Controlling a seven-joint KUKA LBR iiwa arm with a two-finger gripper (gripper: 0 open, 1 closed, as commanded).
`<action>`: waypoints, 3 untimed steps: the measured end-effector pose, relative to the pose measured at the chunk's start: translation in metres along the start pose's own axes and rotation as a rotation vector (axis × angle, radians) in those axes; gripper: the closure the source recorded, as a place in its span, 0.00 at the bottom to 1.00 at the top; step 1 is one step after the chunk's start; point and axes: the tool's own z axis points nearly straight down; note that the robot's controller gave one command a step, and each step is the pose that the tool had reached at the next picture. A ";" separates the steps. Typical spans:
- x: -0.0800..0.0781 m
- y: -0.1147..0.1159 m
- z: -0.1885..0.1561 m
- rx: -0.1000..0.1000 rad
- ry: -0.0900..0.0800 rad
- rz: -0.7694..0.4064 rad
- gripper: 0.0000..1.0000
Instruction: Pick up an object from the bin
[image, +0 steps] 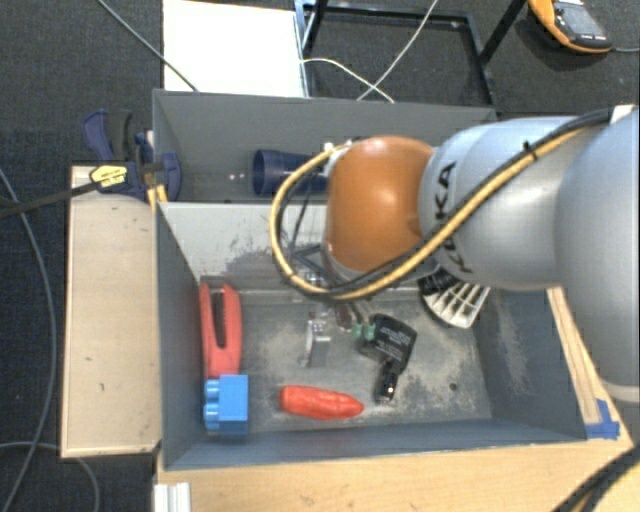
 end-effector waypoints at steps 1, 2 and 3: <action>-0.002 -0.001 -0.005 -0.001 -0.008 0.006 0.00; 0.067 -0.035 0.089 -0.002 -0.008 -0.024 0.00; 0.071 -0.031 0.028 -0.007 -0.023 0.004 0.00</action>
Offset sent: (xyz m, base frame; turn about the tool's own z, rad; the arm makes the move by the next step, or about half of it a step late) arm -0.0686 -0.0347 -0.0884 -0.0287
